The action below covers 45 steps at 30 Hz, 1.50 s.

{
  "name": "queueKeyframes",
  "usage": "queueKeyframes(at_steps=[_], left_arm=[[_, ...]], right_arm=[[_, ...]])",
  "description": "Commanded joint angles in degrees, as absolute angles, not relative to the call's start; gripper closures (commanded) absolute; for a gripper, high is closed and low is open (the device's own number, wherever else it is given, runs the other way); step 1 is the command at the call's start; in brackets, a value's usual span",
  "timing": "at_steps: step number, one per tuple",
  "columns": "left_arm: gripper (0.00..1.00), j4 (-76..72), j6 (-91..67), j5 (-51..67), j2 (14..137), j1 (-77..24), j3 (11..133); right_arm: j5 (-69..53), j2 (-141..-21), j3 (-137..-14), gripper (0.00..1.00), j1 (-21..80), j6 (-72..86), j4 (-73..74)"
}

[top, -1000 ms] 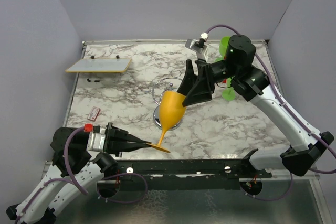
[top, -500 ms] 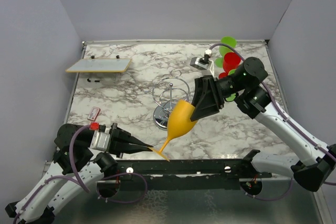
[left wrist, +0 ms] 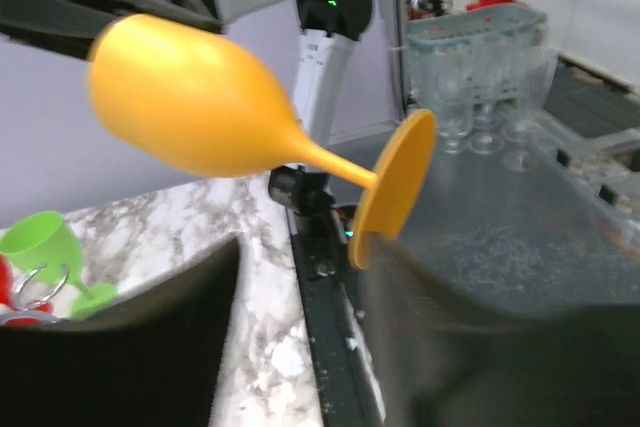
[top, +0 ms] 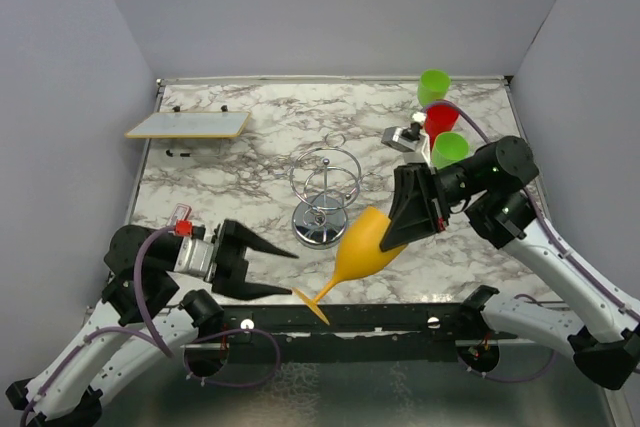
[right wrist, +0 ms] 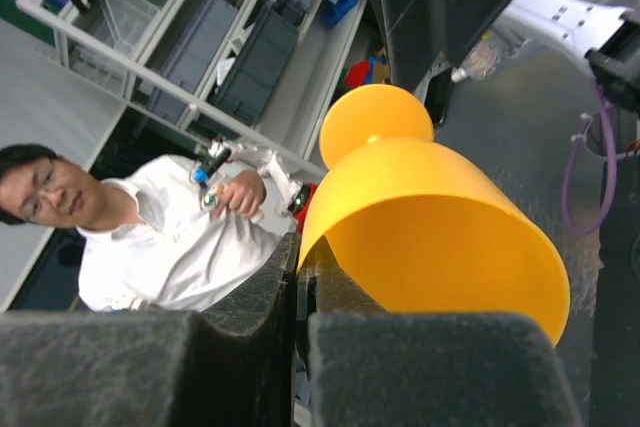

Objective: Take the wine glass off the wine glass rack

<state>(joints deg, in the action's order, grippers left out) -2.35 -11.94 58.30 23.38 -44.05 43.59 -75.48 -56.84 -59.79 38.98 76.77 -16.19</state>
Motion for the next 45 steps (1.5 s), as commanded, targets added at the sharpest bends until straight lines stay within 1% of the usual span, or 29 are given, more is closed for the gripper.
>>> queueKeyframes(at_steps=[1,3,5,7,10,12,14,16,17,19,22,27,30,36,38,40,43,45], left_arm=[[0.27,-2.0,-11.6,51.9,22.7,-43.7,44.3],[0.14,-2.0,-10.8,49.8,21.6,-43.7,44.0],[0.07,-1.3,-9.6,47.7,20.8,-43.7,44.2],[0.02,-0.3,-8.2,45.4,20.0,-43.7,44.7],[0.01,0.7,-6.2,42.5,19.5,-43.7,45.5],[0.01,1.1,-5.5,39.7,19.3,-43.7,45.7],[0.0,1.4,-5.3,37.5,19.3,-43.7,45.9],[0.0,1.6,-5.0,36.2,19.4,-43.8,46.0],[0.01,1.7,-4.9,35.7,19.4,-43.8,46.0],[0.0,2.1,-4.7,35.1,19.6,-43.7,46.1],[0.0,2.5,-5.1,34.1,19.7,-43.7,45.9],[0.01,2.5,-5.5,33.8,20.2,-43.7,45.4],[0.01,2.6,-5.5,33.7,20.5,-43.7,45.4],[0.01,2.6,-5.9,33.7,21.1,-43.8,45.4],[0.01,2.6,-6.2,33.7,21.0,-43.8,45.3],[0.01,2.6,-6.4,33.6,20.7,-43.7,45.0],[0.0,2.6,-7.0,33.6,20.5,-43.7,44.9],[0.01,2.8,-7.4,33.7,20.3,-43.8,44.9]], right_arm=[[-74.1,-51.3,-64.4,0.99,39.5,61.8,2.3],[-70.8,-49.9,-69.2,0.99,39.5,49.7,16.2],[-62.9,-48.6,-74.7,0.99,39.5,39.1,30.6],[-53.0,-46.9,-79.6,0.99,39.4,30.9,41.8],[-31.9,-43.7,-85.2,0.99,39.5,22.6,54.4],[-10.7,-41.3,-86.9,0.99,39.5,20.3,60.2],[11.0,-38.6,-86.4,0.99,39.5,21.6,63.6],[27.5,-36.5,-84.4,0.99,39.4,22.0,66.3],[34.2,-36.2,-83.9,0.99,39.4,23.2,68.4],[41.6,-37.1,-84.3,0.99,39.5,26.8,73.7],[46.2,-39.1,-85.2,0.99,39.5,31.5,80.5],[38.1,-40.1,-86.8,0.99,39.5,29.5,80.7],[30.6,-42.2,-85.7,0.99,39.4,28.0,79.6],[16.5,-53.2,-79.0,0.99,39.4,26.9,80.8],[16.3,-57.2,-76.8,0.99,39.4,27.8,80.7],[19.6,-60.7,-75.7,0.99,39.5,28.5,80.5],[24.8,-65.5,-77.8,0.99,39.5,30.6,80.0],[25.3,-67.5,-78.4,0.99,39.4,29.8,78.0]])
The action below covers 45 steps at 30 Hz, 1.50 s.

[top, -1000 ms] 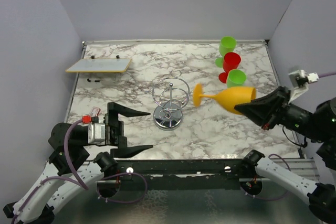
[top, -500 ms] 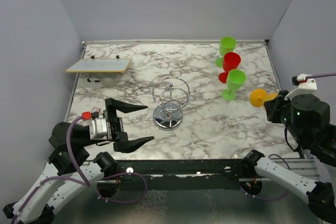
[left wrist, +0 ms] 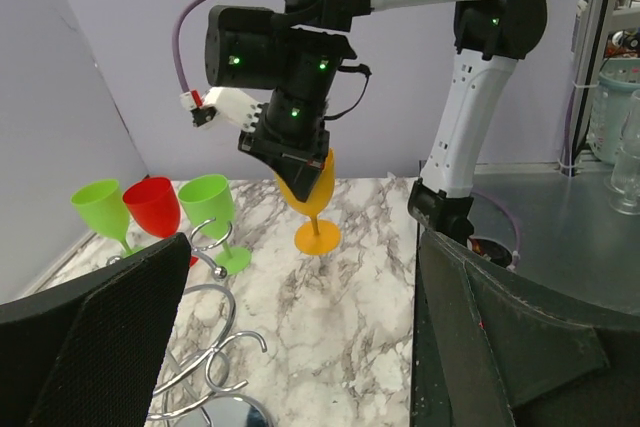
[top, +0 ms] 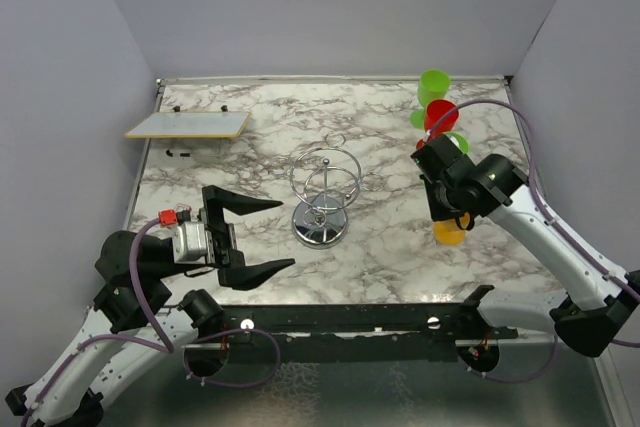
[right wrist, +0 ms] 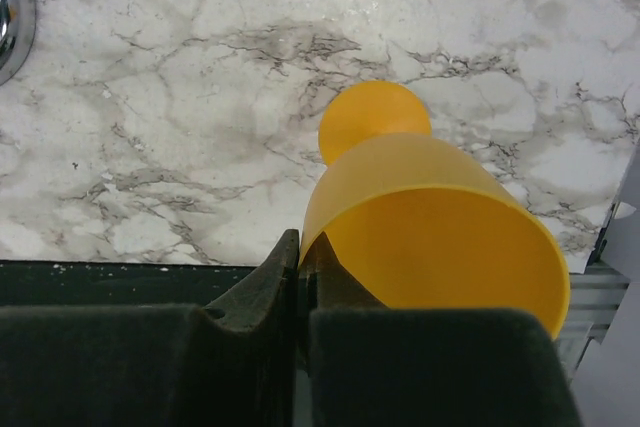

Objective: Take the wine glass off the wine glass rack

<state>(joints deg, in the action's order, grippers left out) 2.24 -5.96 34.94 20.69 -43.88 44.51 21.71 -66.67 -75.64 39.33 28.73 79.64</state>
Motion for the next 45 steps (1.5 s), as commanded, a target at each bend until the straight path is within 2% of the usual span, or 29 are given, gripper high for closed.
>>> queueKeyframes(at_steps=[1,5,12,27,31,38,45], left_arm=[[0.01,2.9,-7.4,33.8,20.2,-43.7,44.9],[0.01,3.9,-6.9,33.3,19.9,-43.7,45.4],[0.01,5.2,-6.9,32.9,19.5,-43.7,46.2],[0.01,6.2,-7.5,32.1,20.2,-43.7,46.8],[0.01,6.2,-9.5,30.2,21.6,-43.7,47.1],[0.01,6.9,-14.0,26.7,26.7,-43.7,48.4],[0.01,7.8,-18.0,19.8,31.1,-43.8,51.1]], right_arm=[[24.8,-68.4,-78.4,0.99,39.2,29.0,76.7],[22.2,-71.5,-77.4,0.99,37.2,27.2,71.7],[12.4,-72.6,-70.2,0.99,23.6,18.9,58.9],[7.8,-74.5,-61.6,0.98,15.4,17.1,49.0],[8.6,-73.8,-61.2,0.87,15.3,16.9,48.7],[10.0,-73.9,-61.9,0.81,14.8,16.3,48.5],[7.7,-72.2,-65.8,0.61,14.7,15.6,50.5]])
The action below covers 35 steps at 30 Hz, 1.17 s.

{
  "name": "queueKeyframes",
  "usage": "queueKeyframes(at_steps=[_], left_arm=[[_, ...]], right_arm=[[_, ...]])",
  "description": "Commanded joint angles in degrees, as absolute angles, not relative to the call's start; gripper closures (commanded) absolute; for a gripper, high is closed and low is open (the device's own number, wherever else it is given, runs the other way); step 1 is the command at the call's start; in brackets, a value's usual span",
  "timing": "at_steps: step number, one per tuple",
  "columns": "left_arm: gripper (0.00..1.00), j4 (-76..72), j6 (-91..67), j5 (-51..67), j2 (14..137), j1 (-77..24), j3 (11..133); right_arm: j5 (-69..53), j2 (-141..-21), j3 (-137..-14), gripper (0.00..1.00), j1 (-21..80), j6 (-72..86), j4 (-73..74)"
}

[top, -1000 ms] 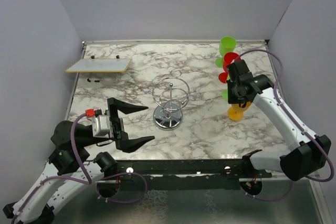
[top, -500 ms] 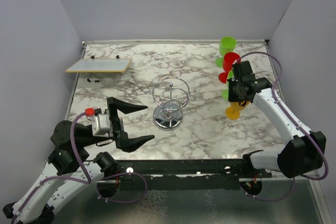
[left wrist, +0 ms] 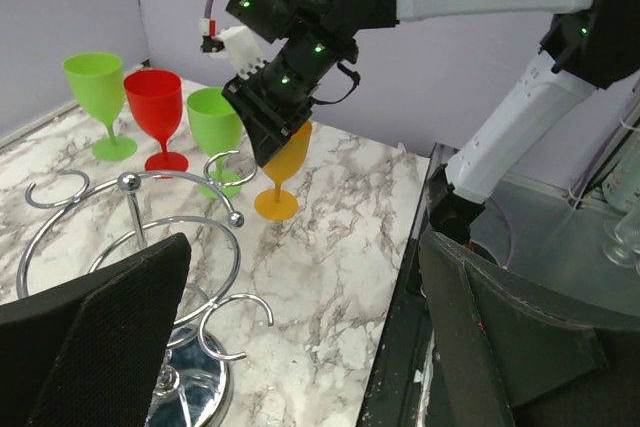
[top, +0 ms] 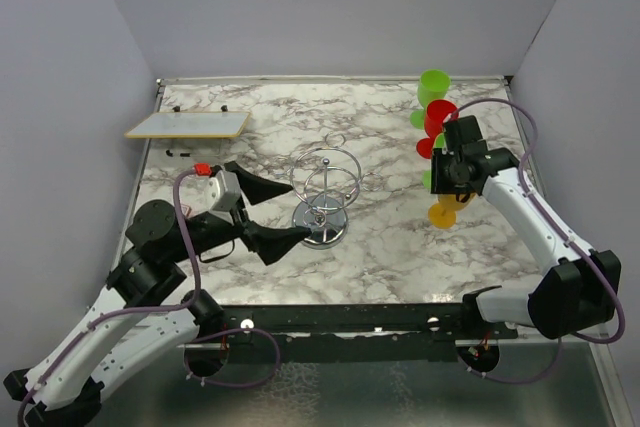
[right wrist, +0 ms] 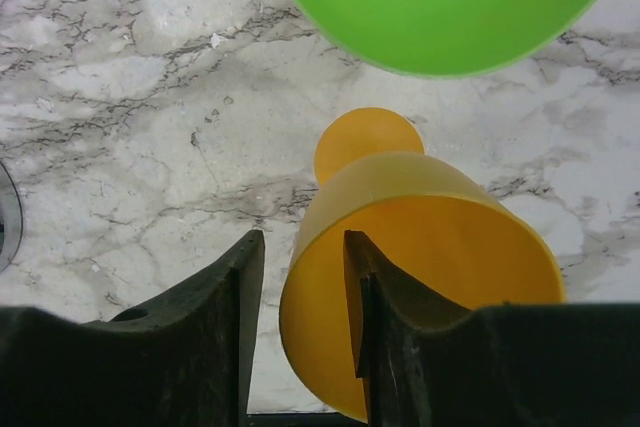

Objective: Take the wine glass off the wine glass rack

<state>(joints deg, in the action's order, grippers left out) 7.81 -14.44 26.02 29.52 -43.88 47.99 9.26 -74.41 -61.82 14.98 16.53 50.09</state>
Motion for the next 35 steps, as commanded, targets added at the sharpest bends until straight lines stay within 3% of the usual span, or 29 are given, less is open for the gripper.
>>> queueKeyframes(at_steps=[1,7,13,21,26,35], left_arm=[[0.01,8.2,-18.4,18.0,31.9,-43.7,51.8],[0.01,14.2,-16.3,2.3,39.8,-43.7,60.2],[0.01,17.6,-13.5,-14.2,49.4,-43.7,71.7],[0.01,9.6,-12.3,-14.3,50.3,-43.7,77.7],[0.01,8.1,-12.7,-14.5,47.8,-43.7,79.6],[0.01,9.1,-12.4,-16.4,45.1,-43.7,79.9]], right_arm=[[7.5,-72.0,-66.7,0.58,14.7,15.5,51.1],[6.6,-68.4,-73.8,0.39,14.7,14.1,54.7],[2.6,-63.0,-84.8,0.29,14.7,11.5,56.4],[-2.1,-49.4,-93.9,0.13,14.7,11.1,47.7],[-2.4,-41.4,-94.1,0.12,14.7,15.3,42.4],[-1.4,-38.3,-93.8,0.03,14.6,15.7,41.4]])
